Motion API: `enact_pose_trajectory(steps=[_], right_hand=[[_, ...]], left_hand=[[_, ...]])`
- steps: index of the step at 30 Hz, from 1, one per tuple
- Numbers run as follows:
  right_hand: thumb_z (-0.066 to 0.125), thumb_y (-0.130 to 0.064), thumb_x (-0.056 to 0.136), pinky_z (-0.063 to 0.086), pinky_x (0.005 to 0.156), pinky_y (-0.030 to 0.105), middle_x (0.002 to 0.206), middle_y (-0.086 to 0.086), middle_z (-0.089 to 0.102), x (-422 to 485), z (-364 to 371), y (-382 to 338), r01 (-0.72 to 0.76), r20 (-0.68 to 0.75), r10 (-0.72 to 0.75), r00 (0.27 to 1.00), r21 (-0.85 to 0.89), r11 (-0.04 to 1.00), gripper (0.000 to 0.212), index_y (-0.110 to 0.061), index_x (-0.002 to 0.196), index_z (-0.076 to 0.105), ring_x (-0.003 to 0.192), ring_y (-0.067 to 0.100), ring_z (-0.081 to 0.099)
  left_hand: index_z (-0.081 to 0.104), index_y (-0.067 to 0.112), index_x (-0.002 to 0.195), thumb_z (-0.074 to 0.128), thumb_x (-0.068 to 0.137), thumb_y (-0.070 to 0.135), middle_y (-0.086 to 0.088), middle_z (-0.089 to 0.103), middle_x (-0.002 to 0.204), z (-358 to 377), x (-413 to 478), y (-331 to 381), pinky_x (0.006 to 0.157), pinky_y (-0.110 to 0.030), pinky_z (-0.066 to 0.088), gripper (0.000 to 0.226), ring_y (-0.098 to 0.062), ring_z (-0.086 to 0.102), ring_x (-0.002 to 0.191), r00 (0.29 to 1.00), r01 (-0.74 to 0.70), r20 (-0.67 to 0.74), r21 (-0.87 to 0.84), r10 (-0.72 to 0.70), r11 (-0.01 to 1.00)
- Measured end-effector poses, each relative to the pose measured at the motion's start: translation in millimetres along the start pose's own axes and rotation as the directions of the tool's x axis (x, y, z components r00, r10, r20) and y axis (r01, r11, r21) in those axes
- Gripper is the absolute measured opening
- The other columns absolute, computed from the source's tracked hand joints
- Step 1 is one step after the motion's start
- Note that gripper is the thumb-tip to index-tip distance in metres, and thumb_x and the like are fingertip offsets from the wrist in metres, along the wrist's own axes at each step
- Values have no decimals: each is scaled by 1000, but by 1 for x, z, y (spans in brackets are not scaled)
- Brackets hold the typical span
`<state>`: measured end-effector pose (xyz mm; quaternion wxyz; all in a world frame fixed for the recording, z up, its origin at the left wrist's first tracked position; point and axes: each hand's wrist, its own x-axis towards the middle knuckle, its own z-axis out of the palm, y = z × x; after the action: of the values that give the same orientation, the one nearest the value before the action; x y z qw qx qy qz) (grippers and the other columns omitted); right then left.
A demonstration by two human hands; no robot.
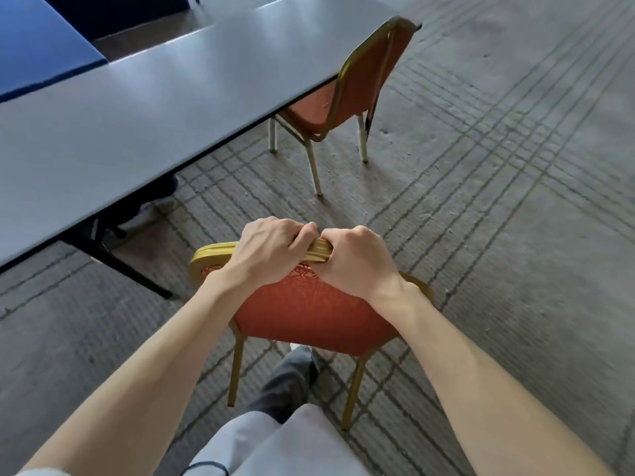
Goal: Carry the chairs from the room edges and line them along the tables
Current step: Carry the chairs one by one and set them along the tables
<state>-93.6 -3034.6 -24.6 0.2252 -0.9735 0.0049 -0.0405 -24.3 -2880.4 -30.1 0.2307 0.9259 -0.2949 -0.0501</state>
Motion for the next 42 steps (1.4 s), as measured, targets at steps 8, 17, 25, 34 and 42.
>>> enact_pose_trajectory(steps=[8, 17, 25, 34, 42], right_hand=[[59, -37, 87, 41, 61, 30, 61, -10, 54, 133, -33, 56, 8, 149, -13, 989, 38, 999, 29, -29, 63, 45, 62, 20, 54], [58, -40, 86, 44, 62, 30, 66, -8, 61, 277, -50, 75, 99, 213, -100, 972, 13, 995, 21, -26, 71, 57, 63, 20, 58], [60, -38, 86, 51, 63, 33, 68, -5, 67, 351, -61, 66, 424, 236, -417, 878, 24, 905, 19, -20, 81, 64, 61, 21, 62], [58, -38, 77, 49, 53, 30, 60, -3, 65, 383, -41, 137, 648, 268, -625, 733, 2, 761, 19, -20, 75, 65, 54, 22, 63], [60, -40, 79, 51, 64, 32, 70, -4, 68, 407, -46, 201, 667, 416, -630, 656, 70, 742, 17, -25, 82, 68, 65, 21, 64]], left_hand=[[60, 14, 67, 20, 95, 50, -2, 61, 66, -3, 144, -11, 64, -36, 39, 61, -21, 55, 66, 994, 35, -104, 80, -27, 996], [52, 11, 61, 27, 101, 42, -1, 52, 59, -43, 259, -50, 64, -36, 41, 57, -23, 53, 61, 991, 32, -129, 75, -22, 997], [36, 16, 51, 36, 101, 35, 3, 41, 47, -69, 282, -71, 57, -32, 31, 53, -8, 41, 45, 946, 189, -279, 52, -167, 981], [41, 17, 53, 34, 101, 34, 1, 49, 52, -14, 307, -34, 57, -32, 38, 51, -13, 47, 48, 874, 402, -261, -88, -410, 912], [40, 21, 51, 35, 103, 34, 3, 51, 51, 41, 349, 3, 60, -30, 32, 54, -11, 46, 48, 770, 573, -266, -114, -580, 812]])
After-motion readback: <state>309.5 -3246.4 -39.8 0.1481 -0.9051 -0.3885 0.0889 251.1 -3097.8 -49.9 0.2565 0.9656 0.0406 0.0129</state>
